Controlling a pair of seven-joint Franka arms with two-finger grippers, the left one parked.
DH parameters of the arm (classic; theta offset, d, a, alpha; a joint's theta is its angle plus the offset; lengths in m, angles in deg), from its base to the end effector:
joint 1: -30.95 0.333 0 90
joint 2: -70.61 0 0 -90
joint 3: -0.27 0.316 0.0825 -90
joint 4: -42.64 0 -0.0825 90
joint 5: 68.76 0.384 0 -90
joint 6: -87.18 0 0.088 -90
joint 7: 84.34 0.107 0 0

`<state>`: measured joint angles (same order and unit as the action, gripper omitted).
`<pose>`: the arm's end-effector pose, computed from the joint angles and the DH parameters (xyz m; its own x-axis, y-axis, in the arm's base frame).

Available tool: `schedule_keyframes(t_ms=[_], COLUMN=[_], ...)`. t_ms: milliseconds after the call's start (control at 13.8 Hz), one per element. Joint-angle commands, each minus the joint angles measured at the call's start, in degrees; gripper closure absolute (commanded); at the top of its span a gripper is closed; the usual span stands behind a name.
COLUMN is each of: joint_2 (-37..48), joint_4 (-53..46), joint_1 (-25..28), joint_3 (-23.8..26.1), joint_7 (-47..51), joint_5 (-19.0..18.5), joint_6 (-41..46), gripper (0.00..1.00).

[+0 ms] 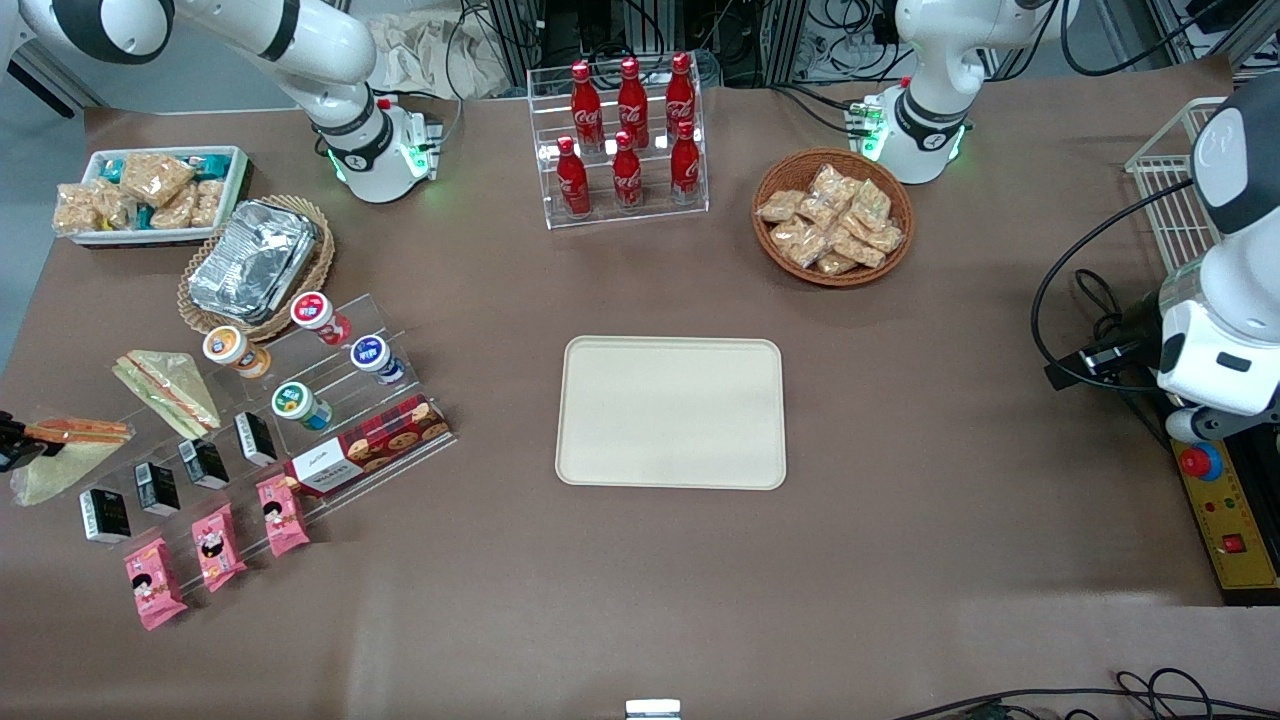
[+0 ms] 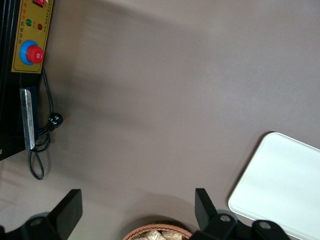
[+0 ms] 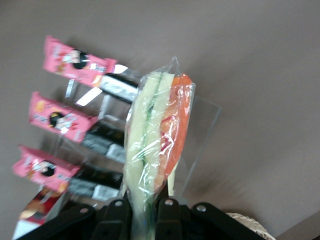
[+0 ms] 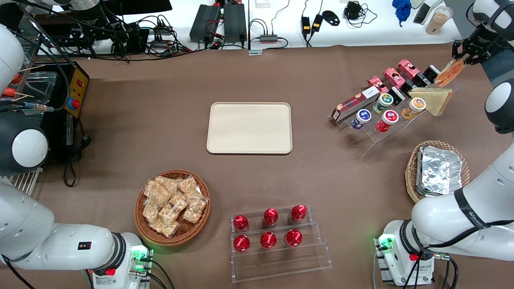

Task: Place sandwich on tray
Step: 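Lift the sandwich out of the rack and carry it toward the cream tray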

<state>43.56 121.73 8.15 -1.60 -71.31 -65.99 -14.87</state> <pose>0.6296 -0.2802 0.4366 0.7839 -0.6162 -0.0765 -0.6188 -0.7854 -0.0147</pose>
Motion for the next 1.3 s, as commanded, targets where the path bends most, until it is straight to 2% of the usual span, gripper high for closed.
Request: schedule_keyframes(t_ms=[0,217,507,651,868,1230], joint_2=[3.0,5.9,7.8,7.2,7.1,3.2], joint_4=[-0.9,-1.1,-1.0,-1.0,-0.6,-0.3], joint_1=[0.0,0.0,0.6,2.9,11.2,28.0], joint_3=[3.4,9.7,22.6,26.7,27.1,27.1], joint_7=[-2.1,-7.5,-7.6,-7.8,-7.8,-7.6], joint_5=[-0.1,-0.1,-0.7,-0.7,-1.4,-10.1], joint_6=[2.3,3.2,4.6,3.8,3.0,-1.7], gripper=[0.97,0.97,0.96,0.96,0.96,0.96])
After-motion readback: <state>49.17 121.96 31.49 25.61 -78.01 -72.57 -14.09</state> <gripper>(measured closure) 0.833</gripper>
